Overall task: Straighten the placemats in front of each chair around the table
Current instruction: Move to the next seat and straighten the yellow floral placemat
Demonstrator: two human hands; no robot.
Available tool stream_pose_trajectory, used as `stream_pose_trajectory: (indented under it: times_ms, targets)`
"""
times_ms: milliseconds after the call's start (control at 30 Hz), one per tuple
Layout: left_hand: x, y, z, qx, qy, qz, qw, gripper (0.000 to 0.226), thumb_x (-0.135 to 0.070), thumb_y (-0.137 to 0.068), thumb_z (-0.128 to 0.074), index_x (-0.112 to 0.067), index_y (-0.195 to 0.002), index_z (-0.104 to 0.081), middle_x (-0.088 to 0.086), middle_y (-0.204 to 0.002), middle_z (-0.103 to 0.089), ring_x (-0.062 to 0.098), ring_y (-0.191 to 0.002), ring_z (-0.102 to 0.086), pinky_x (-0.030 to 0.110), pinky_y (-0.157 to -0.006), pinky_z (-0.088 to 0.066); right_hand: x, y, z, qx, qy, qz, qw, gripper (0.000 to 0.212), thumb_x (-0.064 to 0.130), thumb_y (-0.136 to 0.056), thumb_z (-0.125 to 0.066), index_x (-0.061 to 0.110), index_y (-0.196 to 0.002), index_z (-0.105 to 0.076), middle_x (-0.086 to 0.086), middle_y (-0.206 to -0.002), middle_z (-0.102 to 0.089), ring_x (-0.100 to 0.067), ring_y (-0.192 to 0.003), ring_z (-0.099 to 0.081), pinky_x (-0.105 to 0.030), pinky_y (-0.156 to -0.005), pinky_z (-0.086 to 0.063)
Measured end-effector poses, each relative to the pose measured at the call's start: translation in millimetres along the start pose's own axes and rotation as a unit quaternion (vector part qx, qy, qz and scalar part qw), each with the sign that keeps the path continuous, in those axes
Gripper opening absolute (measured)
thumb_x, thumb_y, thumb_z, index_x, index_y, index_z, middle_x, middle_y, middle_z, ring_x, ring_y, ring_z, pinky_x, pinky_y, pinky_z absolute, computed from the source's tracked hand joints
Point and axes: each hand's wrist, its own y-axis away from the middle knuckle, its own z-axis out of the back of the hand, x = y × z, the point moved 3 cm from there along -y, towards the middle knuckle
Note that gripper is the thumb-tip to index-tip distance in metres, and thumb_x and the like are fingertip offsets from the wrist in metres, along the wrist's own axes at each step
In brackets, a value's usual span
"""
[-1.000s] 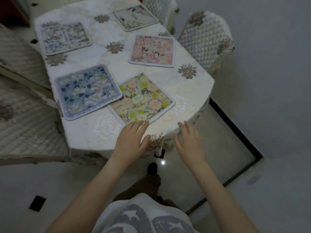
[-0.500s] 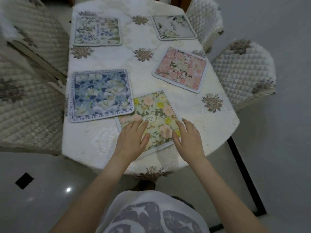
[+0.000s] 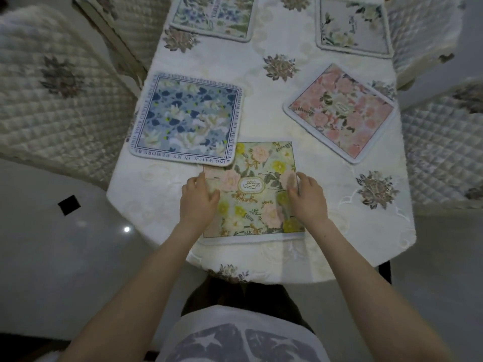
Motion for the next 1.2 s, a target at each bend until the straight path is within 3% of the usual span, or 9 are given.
stream_pose_trajectory:
  times_ms: [133,267,367,433,533,700,800,967,1200]
  targets:
    - [4,3,-13,-0.011,0.032,0.079,0.996,0.049,-0.019,-0.083,-0.055,-0.002,-0.125,-0.039,0.021,-0.128,-0.038,0.035,-0.114,-0.033,0.04,-0.09,-0.034,-8,-10,-17,0.016,0.015,-0.021,1.0,0.038,0.031,-0.089,-0.04,0.013,-0.123,-0.045,-0.018,-0.12,-0.052,-0.039,-0.107,-0.045,-0.044,-0.083,-0.039]
    - [10,-2,-14,-0.039,0.103,0.151,0.982,0.047,-0.014,-0.082,-0.056,-0.002,-0.125,-0.04,0.022,-0.122,-0.044,0.036,-0.108,-0.042,0.036,-0.082,-0.035,-19,-22,-14,-0.007,-0.053,-0.09,0.994,0.045,0.027,-0.092,-0.049,0.002,-0.128,-0.04,-0.024,-0.118,-0.052,-0.044,-0.106,-0.05,-0.044,-0.085,-0.042]
    - [15,-3,-16,-0.019,0.191,0.187,0.963,0.034,-0.016,-0.088,-0.053,-0.002,-0.118,-0.044,0.016,-0.108,-0.058,0.023,-0.08,-0.053,0.028,-0.059,-0.04,-30,-31,-10,0.024,-0.152,-0.133,0.979,0.018,0.017,-0.091,-0.049,0.001,-0.101,-0.051,-0.016,-0.094,-0.056,-0.034,-0.087,-0.055,-0.029,-0.055,-0.037]
    - [16,0,-19,-0.014,0.206,0.185,0.961,0.024,-0.016,-0.089,-0.054,-0.004,-0.108,-0.047,0.011,-0.098,-0.058,0.023,-0.078,-0.053,0.029,-0.057,-0.04,-35,-31,-7,0.034,-0.175,-0.133,0.975,0.009,0.013,-0.092,-0.047,0.004,-0.089,-0.046,-0.011,-0.088,-0.051,-0.028,-0.079,-0.049,-0.027,-0.048,-0.029]
    - [11,11,-28,-0.008,0.216,0.183,0.959,0.017,-0.014,-0.089,-0.055,-0.008,-0.1,-0.044,0.003,-0.084,-0.052,0.025,-0.079,-0.051,0.027,-0.053,-0.039,-45,-23,-1,0.028,-0.183,-0.124,0.975,0.007,0.01,-0.093,-0.044,0.005,-0.089,-0.041,-0.01,-0.088,-0.049,-0.025,-0.078,-0.046,-0.028,-0.049,-0.028]
    - [-4,32,-50,0.013,0.212,0.18,0.96,0.018,-0.014,-0.09,-0.054,-0.008,-0.1,-0.041,0.013,-0.097,-0.053,0.027,-0.081,-0.052,0.029,-0.055,-0.041,-69,-2,13,0.014,-0.194,-0.123,0.973,0.005,0.009,-0.094,-0.041,0.006,-0.091,-0.04,-0.009,-0.085,-0.048,-0.026,-0.077,-0.047,-0.028,-0.049,-0.028]
    - [-14,42,-62,0.019,0.202,0.168,0.965,0.018,-0.014,-0.09,-0.054,-0.009,-0.098,-0.039,0.012,-0.096,-0.052,0.027,-0.08,-0.051,0.027,-0.052,-0.038,-88,12,19,0.008,-0.196,-0.13,0.972,0.005,0.009,-0.095,-0.041,0.006,-0.091,-0.04,-0.011,-0.087,-0.049,-0.026,-0.076,-0.047,-0.029,-0.05,-0.028]
    - [-26,51,-73,0.031,0.182,0.131,0.974,0.019,-0.012,-0.089,-0.056,-0.009,-0.096,-0.039,0.005,-0.083,-0.05,0.025,-0.076,-0.05,0.028,-0.051,-0.035,-115,29,22,-0.001,-0.202,-0.144,0.969,0.007,0.009,-0.095,-0.041,0.005,-0.09,-0.039,0.002,-0.071,-0.04,-0.025,-0.075,-0.044,-0.027,-0.048,-0.027]
    - [-41,47,-68,0.018,0.132,0.054,0.99,0.02,-0.011,-0.09,-0.054,-0.012,-0.099,-0.037,0.009,-0.089,-0.05,0.024,-0.069,-0.047,0.028,-0.05,-0.031,-139,47,8,0.013,-0.259,-0.196,0.946,0.009,0.01,-0.091,-0.045,0.003,-0.095,-0.049,-0.008,-0.088,-0.051,-0.026,-0.08,-0.049,-0.03,-0.061,-0.036]
